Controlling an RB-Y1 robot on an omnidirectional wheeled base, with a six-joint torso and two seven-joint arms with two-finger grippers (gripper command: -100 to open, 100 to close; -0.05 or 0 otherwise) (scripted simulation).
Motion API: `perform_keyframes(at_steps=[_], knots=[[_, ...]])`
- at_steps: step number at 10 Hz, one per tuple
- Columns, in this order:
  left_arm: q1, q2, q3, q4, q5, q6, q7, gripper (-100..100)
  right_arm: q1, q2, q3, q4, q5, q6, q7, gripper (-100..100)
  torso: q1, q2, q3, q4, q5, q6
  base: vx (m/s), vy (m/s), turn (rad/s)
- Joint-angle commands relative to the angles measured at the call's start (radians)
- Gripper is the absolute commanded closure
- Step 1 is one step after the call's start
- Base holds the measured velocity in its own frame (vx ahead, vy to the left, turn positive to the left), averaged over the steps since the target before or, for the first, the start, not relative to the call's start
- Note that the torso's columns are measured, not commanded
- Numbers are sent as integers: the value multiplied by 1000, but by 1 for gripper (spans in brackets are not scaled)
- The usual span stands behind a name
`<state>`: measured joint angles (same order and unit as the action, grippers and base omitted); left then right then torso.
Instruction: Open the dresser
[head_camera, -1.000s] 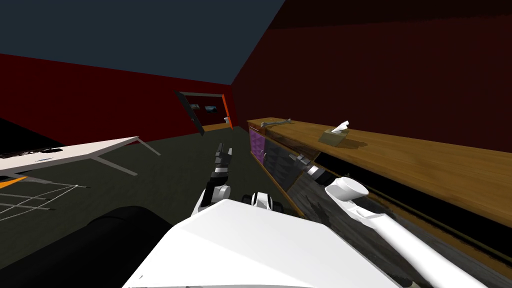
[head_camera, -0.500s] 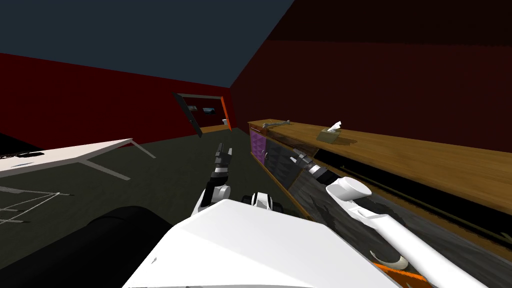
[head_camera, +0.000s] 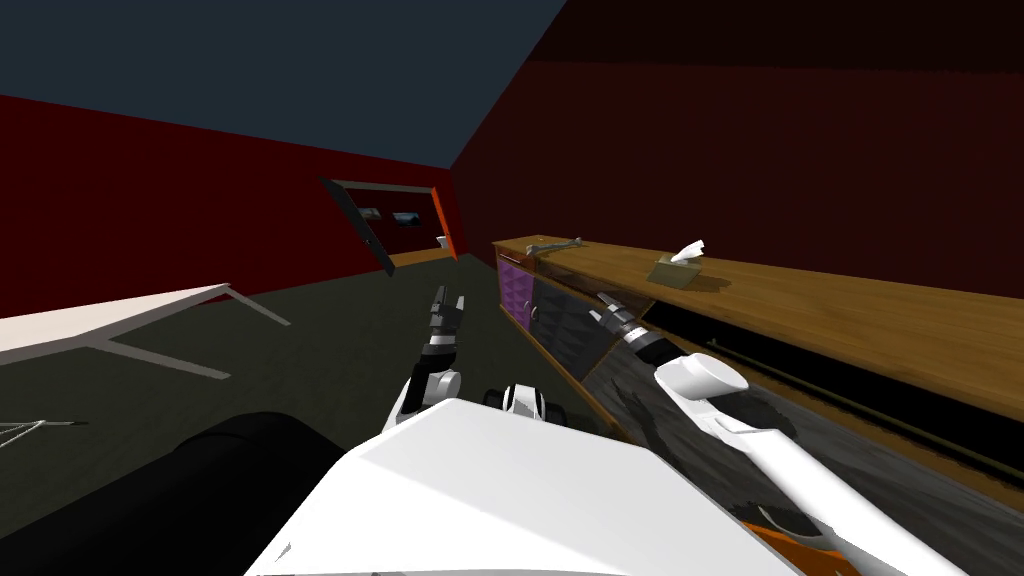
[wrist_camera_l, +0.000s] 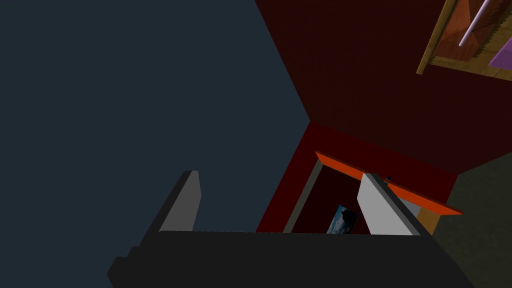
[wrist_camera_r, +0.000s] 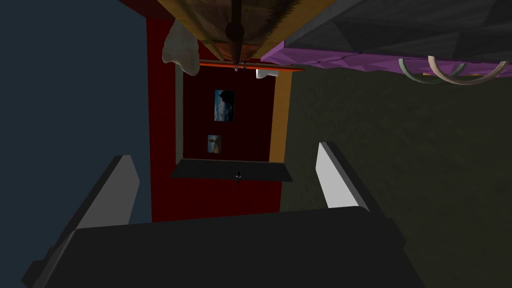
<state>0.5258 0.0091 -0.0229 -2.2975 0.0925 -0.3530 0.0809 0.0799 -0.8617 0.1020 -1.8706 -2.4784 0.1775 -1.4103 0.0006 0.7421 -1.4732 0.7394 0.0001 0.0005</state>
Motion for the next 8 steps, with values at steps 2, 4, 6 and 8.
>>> perform_keyframes(at_steps=[2,4,6,8], knots=[[0,0,0,0,0,0,0,0,-12,40,-30,44,0,-60,-6,-100,-1,-6,-4,-2,0,-1,61,97,-66],[0,0,0,0,0,0,0,0,-14,51,-42,55,0,-79,-9,-100,-1,-5,-3,-2,0,-1,47,87,-68],[0,0,0,0,0,0,0,0,-16,73,-67,78,-3,-120,-16,-100,-2,-3,-2,-1,-1,0,45,78,-102],[0,0,0,0,0,0,0,0,-19,92,-88,98,-5,-155,-22,-100,2,-4,-3,-1,1,-1,58,129,-106]])
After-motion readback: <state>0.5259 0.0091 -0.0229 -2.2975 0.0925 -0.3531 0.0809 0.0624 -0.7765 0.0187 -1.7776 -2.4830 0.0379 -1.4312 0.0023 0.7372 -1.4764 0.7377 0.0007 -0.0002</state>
